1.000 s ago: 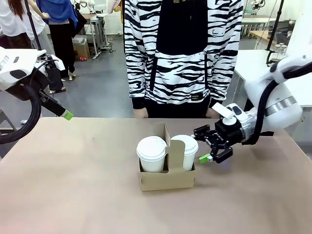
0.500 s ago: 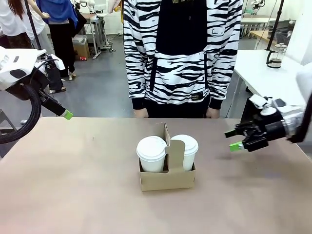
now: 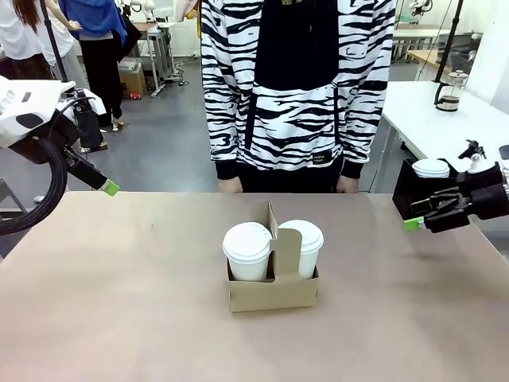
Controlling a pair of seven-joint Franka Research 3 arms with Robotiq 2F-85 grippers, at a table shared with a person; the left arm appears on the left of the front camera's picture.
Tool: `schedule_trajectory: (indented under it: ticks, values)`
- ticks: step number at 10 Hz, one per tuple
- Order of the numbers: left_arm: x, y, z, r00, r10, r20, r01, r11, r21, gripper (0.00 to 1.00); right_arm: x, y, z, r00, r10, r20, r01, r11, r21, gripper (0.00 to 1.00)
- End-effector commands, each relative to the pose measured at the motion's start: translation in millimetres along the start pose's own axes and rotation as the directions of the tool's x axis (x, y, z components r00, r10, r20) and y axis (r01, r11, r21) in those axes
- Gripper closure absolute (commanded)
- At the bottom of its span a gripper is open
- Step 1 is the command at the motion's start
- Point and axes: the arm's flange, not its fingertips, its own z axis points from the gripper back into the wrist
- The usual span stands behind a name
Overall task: Pour a drink into a cup and package it in a carrier.
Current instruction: Insert the held 600 ml Paper Cup into the Cup Carrier.
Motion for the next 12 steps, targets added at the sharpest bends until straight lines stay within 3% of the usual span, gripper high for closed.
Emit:
schedule_trajectory:
  ticks: [1, 12]
  values:
    - [0.9, 0.3, 2.1, 1.000, 0.005, -0.008, -0.005, 1.000, 0.006, 0.05, -2.9, 3.6, -4.2, 1.000, -0.011, 0.018, 0.010, 0.998, 0.060, 0.00]
    - [0.9, 0.3, 2.1, 1.000, 0.005, -0.008, -0.005, 1.000, 0.006, 0.05, -2.9, 3.6, -4.2, 1.000, -0.011, 0.018, 0.010, 0.998, 0.060, 0.00]
